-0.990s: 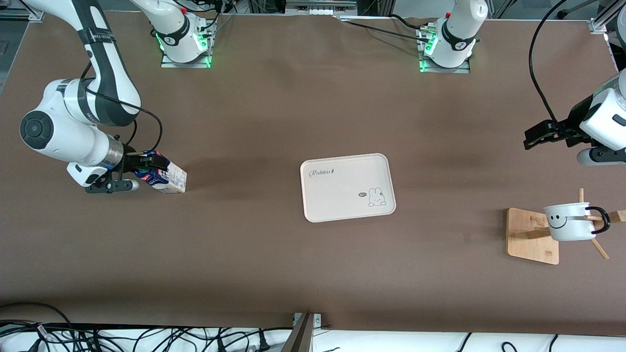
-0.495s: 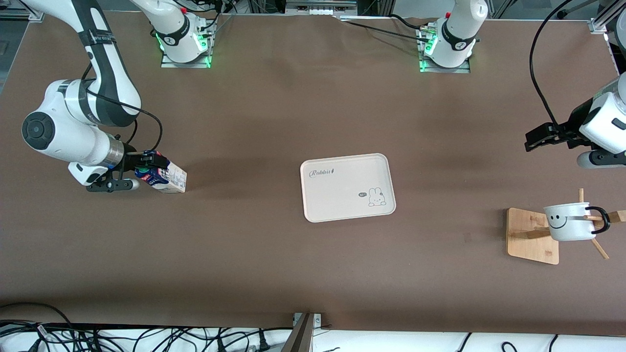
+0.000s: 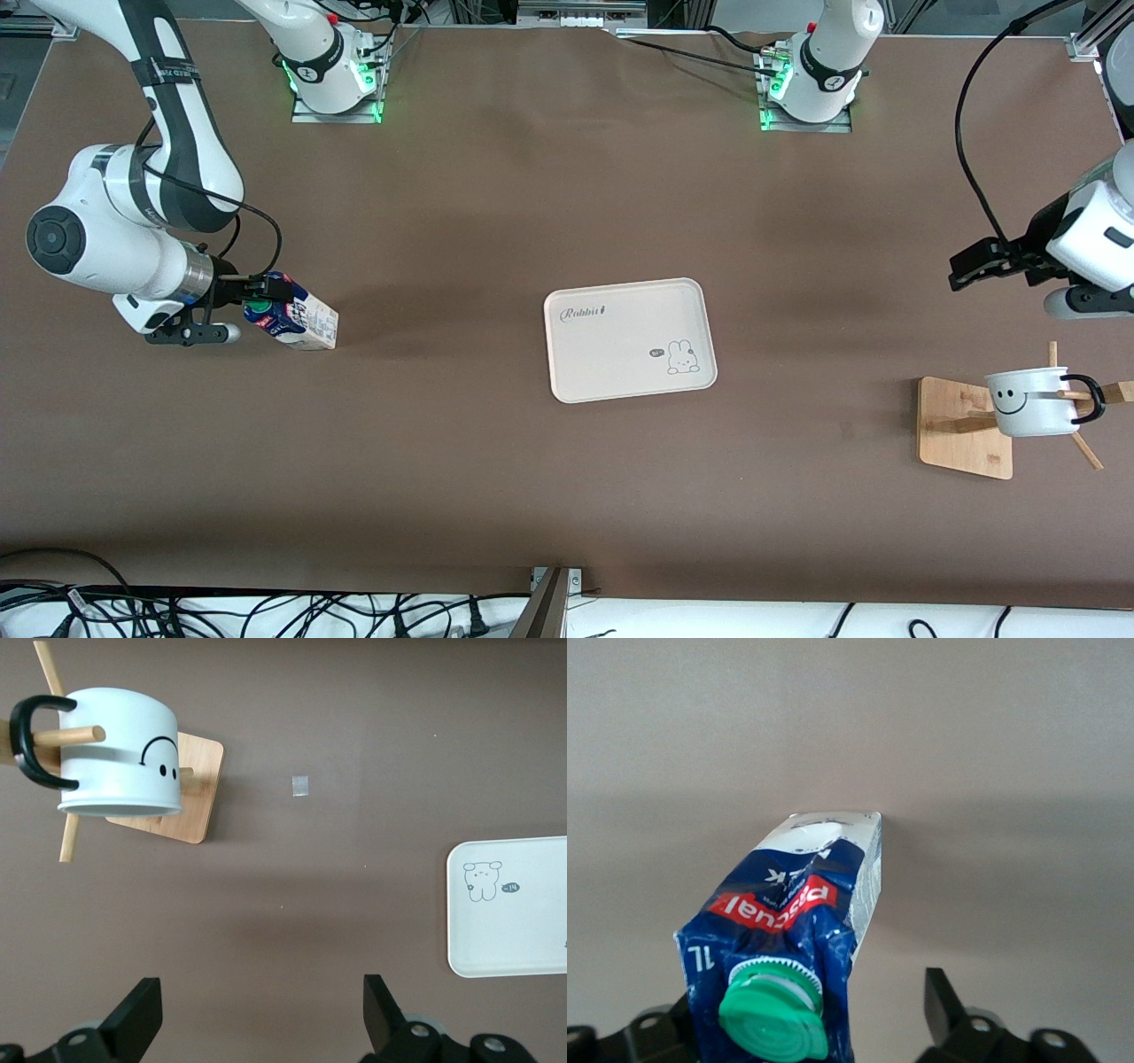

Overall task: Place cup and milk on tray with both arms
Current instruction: 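Carry the carton toward the tray while the left gripper reaches the mug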

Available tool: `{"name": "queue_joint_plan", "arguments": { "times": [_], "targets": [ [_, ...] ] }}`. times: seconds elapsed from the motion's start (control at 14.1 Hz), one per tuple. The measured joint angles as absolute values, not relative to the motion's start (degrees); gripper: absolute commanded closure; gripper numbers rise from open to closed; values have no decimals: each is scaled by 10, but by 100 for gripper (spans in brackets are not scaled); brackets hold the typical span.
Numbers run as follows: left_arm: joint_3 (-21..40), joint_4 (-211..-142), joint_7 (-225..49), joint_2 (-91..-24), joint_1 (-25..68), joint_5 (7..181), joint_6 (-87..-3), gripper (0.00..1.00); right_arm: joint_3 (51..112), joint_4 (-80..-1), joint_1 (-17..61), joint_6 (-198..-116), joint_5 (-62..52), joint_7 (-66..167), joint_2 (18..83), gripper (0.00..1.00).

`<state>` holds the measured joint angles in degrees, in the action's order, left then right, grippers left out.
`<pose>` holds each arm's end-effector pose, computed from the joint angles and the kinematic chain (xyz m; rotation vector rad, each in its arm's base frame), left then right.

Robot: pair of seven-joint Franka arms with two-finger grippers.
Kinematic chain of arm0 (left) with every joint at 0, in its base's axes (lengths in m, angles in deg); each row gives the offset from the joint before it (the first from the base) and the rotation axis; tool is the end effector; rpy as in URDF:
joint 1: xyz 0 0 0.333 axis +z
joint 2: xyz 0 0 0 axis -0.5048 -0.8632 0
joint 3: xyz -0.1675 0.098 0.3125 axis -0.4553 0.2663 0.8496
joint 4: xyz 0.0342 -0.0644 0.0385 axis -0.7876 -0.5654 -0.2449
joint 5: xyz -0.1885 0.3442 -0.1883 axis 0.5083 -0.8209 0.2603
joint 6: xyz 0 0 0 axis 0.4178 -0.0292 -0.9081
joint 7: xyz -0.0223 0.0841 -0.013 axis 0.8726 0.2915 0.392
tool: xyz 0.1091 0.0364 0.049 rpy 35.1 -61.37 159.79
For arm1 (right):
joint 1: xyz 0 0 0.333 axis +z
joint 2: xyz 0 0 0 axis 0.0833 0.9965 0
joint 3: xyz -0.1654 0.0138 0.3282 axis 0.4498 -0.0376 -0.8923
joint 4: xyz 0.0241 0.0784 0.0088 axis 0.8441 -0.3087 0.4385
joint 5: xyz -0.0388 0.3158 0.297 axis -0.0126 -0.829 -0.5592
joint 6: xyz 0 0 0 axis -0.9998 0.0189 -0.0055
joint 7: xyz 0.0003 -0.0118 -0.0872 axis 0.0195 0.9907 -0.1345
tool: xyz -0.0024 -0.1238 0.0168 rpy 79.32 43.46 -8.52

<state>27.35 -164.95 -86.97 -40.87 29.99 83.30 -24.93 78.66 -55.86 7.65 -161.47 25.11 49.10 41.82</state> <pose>0.6612 -0.0041 0.5864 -3.1136 -0.1184 0.0012 0.6245 0.0133 0.3232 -3.0454 -0.0062 0.2482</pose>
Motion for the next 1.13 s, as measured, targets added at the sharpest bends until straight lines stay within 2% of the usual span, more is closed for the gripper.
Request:
{"name": "queue_joint_plan", "arguments": {
  "times": [0.07, 0.64, 0.92, 1.13],
  "targets": [
    [274, -1650, -870, -415, 300, 833, -254, 0, 787, -559, 76, -1613, 251, 491, 418, 82],
    [272, -1670, -882, -428, 300, 790, -286, 0, 779, -557, 78, -1603, 248, 468, 404, 82],
    [271, -1705, -884, -428, 300, 790, -324, 0, 742, -534, 79, -1571, 240, 434, 374, 82],
    [274, -1755, -884, -418, 302, 777, -405, 0, 702, -498, 80, -1554, 207, 408, 360, 82]
  ]
}}
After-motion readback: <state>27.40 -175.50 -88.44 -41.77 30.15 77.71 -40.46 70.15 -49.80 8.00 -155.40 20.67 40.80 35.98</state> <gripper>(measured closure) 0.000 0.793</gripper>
